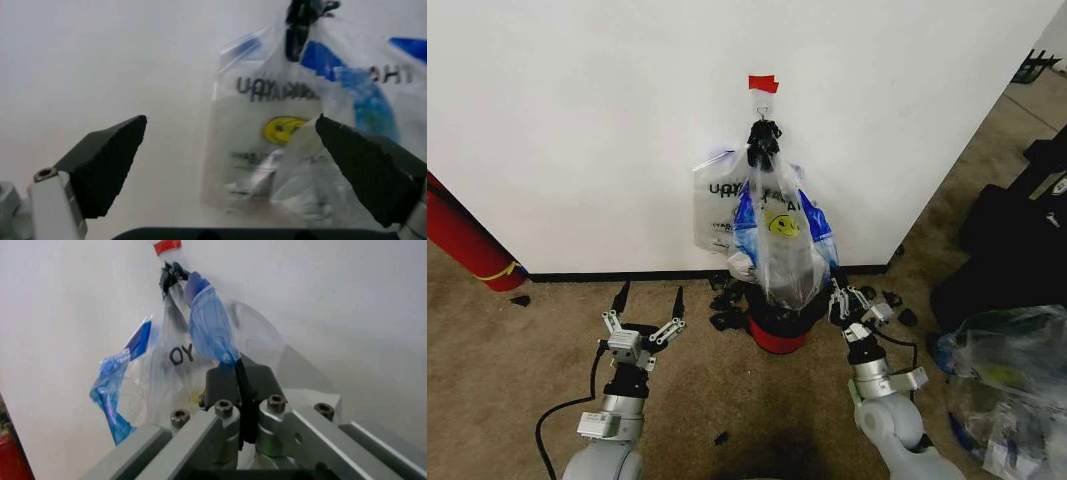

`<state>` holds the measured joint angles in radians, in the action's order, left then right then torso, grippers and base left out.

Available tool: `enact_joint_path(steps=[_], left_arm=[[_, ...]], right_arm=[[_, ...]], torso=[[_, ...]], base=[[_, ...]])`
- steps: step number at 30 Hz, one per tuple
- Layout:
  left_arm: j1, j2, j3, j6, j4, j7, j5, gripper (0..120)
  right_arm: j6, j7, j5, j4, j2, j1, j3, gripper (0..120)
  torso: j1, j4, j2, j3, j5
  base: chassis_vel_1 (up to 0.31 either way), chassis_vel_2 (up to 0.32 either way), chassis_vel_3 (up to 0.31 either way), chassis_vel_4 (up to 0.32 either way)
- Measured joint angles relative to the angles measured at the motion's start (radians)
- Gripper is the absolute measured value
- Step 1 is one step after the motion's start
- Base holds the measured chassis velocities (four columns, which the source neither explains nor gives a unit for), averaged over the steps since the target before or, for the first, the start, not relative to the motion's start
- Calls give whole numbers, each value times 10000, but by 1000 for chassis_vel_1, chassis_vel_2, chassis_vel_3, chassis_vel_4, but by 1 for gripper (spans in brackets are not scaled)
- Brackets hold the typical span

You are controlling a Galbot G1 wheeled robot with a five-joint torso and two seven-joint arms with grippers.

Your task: Pick up the garbage bag from the wall and place it over the trash bin.

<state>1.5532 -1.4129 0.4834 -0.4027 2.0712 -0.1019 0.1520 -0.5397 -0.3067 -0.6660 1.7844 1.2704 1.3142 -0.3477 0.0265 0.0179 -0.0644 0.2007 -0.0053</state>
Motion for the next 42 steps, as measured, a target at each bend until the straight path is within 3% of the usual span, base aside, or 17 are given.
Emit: enact_joint_path(steps=[8, 14, 18, 19, 23, 30, 42], left_arm=[[-1102, 1131, -866, 691, -356, -1848, 3139, 100], [-2414, 1930, -1625, 963, -1180, -2488, 3147, 100], [-3133, 2283, -2207, 1069, -1831, -2407, 3035, 100], [-3657, 2404, -2594, 1095, -2406, -2280, 3008, 100], [-4915, 2342, -3335, 1328, -3472, -1195, 2866, 100], [-5783, 1899, -3746, 1864, -3785, -16, 3474, 100], [-5547, 1707, -3958, 2202, -3041, 354, 4162, 100]], right_arm=[[7, -13, 69, -88, -77, -404, 194, 0], [48, -13, 220, -155, -107, -583, 265, 0], [70, -16, 314, -195, -93, -644, 303, 0], [73, -24, 406, -262, -58, -707, 323, 0], [69, -50, 573, -358, 46, -815, 364, 0], [64, -58, 626, -383, 51, -827, 328, 0], [59, -35, 745, -357, 70, -728, 269, 0]], torso=[[1, 0, 0, 1, 5], [2, 3, 0, 2, -2], [1, 2, 0, 2, 1], [2, 2, 1, 2, -3], [2, 3, 1, 2, 0], [2, 3, 1, 1, 1], [1, 1, 0, 0, 1]], base=[[0, 0, 0, 0], [0, 0, 0, 0], [0, 0, 0, 0], [0, 0, 0, 0], [0, 0, 0, 0], [0, 0, 0, 0], [0, 0, 0, 0]])
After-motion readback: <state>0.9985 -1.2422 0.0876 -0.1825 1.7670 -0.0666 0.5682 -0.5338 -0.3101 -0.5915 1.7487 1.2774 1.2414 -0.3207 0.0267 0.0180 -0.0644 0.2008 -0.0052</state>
